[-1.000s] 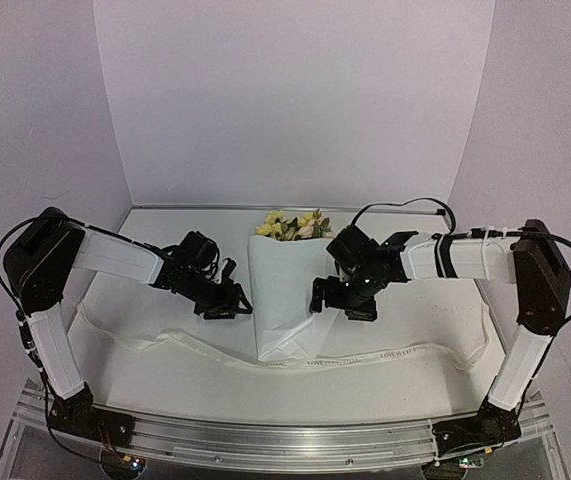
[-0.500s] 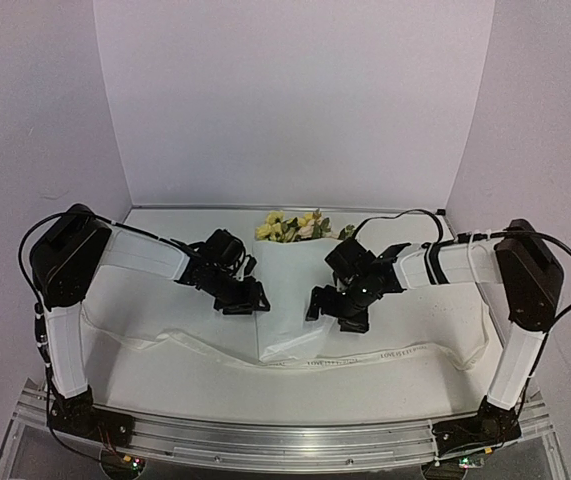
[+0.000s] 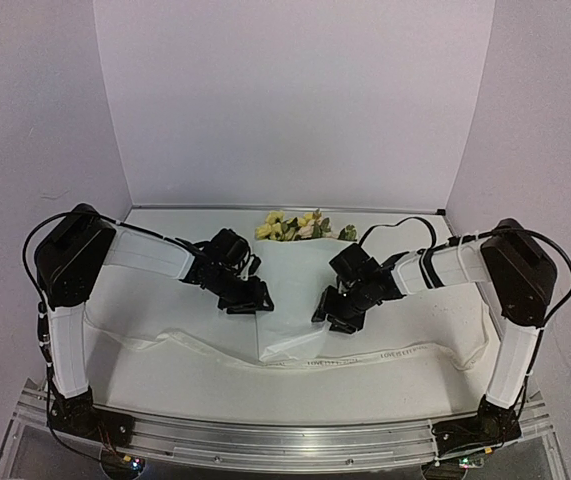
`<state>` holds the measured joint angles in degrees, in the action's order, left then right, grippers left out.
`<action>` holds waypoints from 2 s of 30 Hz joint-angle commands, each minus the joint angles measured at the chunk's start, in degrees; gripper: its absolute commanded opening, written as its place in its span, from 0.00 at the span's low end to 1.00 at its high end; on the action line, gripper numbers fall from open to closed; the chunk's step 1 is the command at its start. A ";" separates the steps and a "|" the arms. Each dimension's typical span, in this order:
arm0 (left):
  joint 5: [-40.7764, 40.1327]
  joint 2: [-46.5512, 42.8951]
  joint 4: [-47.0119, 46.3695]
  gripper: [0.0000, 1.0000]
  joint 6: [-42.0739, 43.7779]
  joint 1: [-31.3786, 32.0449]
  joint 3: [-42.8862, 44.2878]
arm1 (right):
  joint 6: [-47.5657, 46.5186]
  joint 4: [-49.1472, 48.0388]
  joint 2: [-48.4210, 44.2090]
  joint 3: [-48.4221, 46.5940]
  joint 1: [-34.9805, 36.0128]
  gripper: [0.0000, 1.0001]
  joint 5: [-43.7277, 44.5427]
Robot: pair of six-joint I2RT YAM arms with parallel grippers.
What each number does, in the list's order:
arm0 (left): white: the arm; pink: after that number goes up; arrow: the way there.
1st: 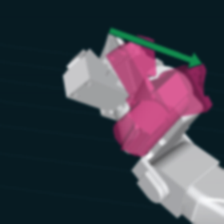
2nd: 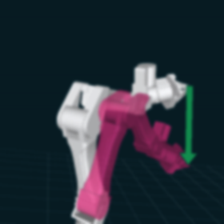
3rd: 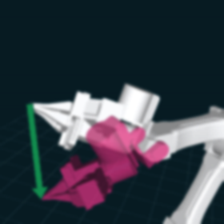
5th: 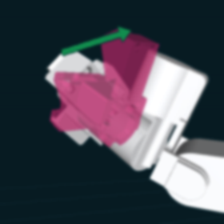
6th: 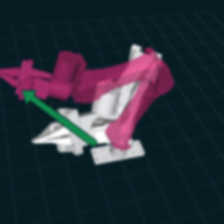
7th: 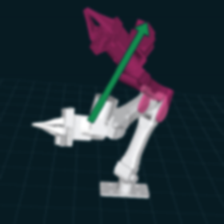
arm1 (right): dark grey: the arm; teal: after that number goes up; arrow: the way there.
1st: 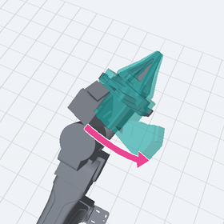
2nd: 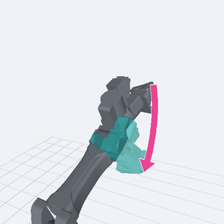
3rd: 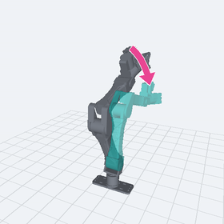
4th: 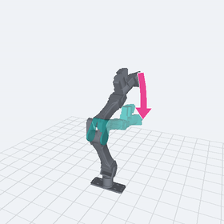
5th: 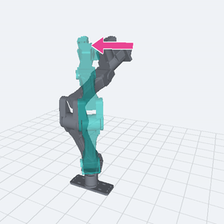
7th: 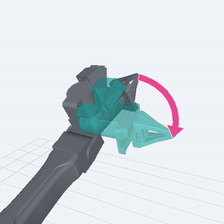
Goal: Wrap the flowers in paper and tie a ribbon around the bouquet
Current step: Pick up the folded bouquet from the center of the board.
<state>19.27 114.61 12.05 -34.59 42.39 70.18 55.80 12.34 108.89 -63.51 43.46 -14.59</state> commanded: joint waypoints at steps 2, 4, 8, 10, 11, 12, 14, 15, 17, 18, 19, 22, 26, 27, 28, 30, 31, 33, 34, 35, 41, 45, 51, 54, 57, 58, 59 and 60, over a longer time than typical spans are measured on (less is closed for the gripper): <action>-0.64 1.38 1.73 0.54 -0.75 0.24 1.46 | 2.18 -2.14 2.02 -0.35 -0.16 0.34 -0.87; -0.55 1.18 1.75 0.54 -0.71 0.24 1.45 | 3.79 -2.07 2.11 -1.20 -0.43 0.24 -1.38; -0.41 0.34 2.65 0.55 -0.13 0.25 1.83 | 6.91 -0.17 1.80 -3.71 -0.87 0.10 -2.91; -0.45 -0.26 3.14 0.55 0.09 0.24 1.89 | 8.09 1.49 1.51 -5.02 -1.03 0.04 -3.37; -0.57 -0.56 3.51 0.55 0.22 0.24 1.93 | 8.85 2.55 1.35 -5.53 -1.12 0.01 -3.55; -0.76 -0.81 4.05 0.55 0.33 0.24 2.02 | 9.68 3.65 1.21 -6.07 -1.24 0.00 -3.71; -0.80 -1.56 4.93 0.56 0.54 0.18 1.98 | 11.68 4.73 1.11 -7.16 -1.55 0.00 -4.49; -0.68 -2.07 5.14 0.56 0.60 0.13 1.79 | 12.69 5.20 1.17 -7.89 -1.69 0.00 -5.04; -0.69 -3.18 5.69 0.57 0.74 0.15 1.39 | 14.19 7.22 1.36 -9.46 -1.79 0.00 -6.17; -0.65 -3.74 5.95 0.57 0.83 0.15 1.18 | 14.65 8.16 1.45 -10.28 -1.80 0.00 -6.62; -0.66 -4.16 6.33 0.57 0.88 0.13 1.06 | 15.16 9.06 1.57 -11.07 -1.80 0.00 -6.92; -0.48 -5.86 6.79 0.59 1.17 0.14 0.37 | 16.42 11.29 1.95 -12.81 -1.90 0.00 -7.49; -0.78 -7.74 6.70 0.62 1.24 0.15 -0.79 | 16.36 13.39 2.60 -14.78 -2.11 0.00 -7.30; -0.81 -8.41 6.60 0.64 1.14 0.15 -1.20 | 16.43 13.69 2.78 -15.07 -2.14 0.00 -7.37; -0.81 -8.97 6.36 0.67 1.17 0.15 -1.55 | 16.39 14.06 2.91 -15.35 -2.20 0.00 -7.29; -0.70 -10.42 6.07 0.68 0.97 0.15 -2.34 | 16.23 14.82 3.37 -15.93 -2.37 0.00 -7.44; -0.53 -10.84 6.09 0.69 1.02 0.15 -2.69 | 16.26 15.00 3.62 -16.27 -2.41 0.00 -7.53; -0.45 -12.11 6.06 0.70 0.84 0.15 -3.52 | 16.38 15.27 4.12 -16.75 -2.41 0.00 -7.75; -0.64 -12.98 6.05 0.70 0.58 0.14 -4.19 | 16.62 15.31 4.32 -16.89 -2.41 0.00 -7.92; -0.90 -13.89 6.00 0.70 0.36 0.14 -4.71 | 16.83 15.43 4.26 -16.91 -2.41 0.00 -8.09; -2.31 -18.40 5.74 0.70 -1.28 -0.41 -9.63 | 19.70 15.55 2.13 -14.03 -2.15 0.00 -9.74; -1.87 -19.66 5.66 0.69 -2.13 -0.53 -11.96 | 22.36 15.38 -0.20 -11.11 -1.95 0.00 -10.47; -2.31 -22.46 5.43 0.65 -4.34 -0.56 -16.43 | 25.59 13.59 -3.29 -7.23 -1.26 0.00 -12.12; -2.95 -23.14 5.27 0.63 -5.41 -0.56 -18.10 | 26.94 13.04 -5.37 -5.38 -0.83 0.00 -11.98; -3.97 -23.78 5.25 0.61 -6.65 -0.56 -19.29 | 27.58 13.02 -7.27 -3.93 0.02 0.00 -11.52; -4.56 -24.07 5.32 0.61 -7.10 -0.60 -19.67 | 27.80 12.93 -7.81 -3.23 0.36 0.00 -11.23; -5.22 -24.44 5.41 0.60 -7.68 -0.63 -20.00 | 28.03 12.83 -8.26 -2.65 0.76 0.00 -10.97; -5.98 -24.86 5.54 0.60 -8.35 -0.67 -20.31 | 28.26 12.68 -8.57 -2.17 1.14 0.00 -10.76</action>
<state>16.43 93.39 17.99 -40.21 42.15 50.97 81.87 25.76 103.77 -67.55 43.02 -25.63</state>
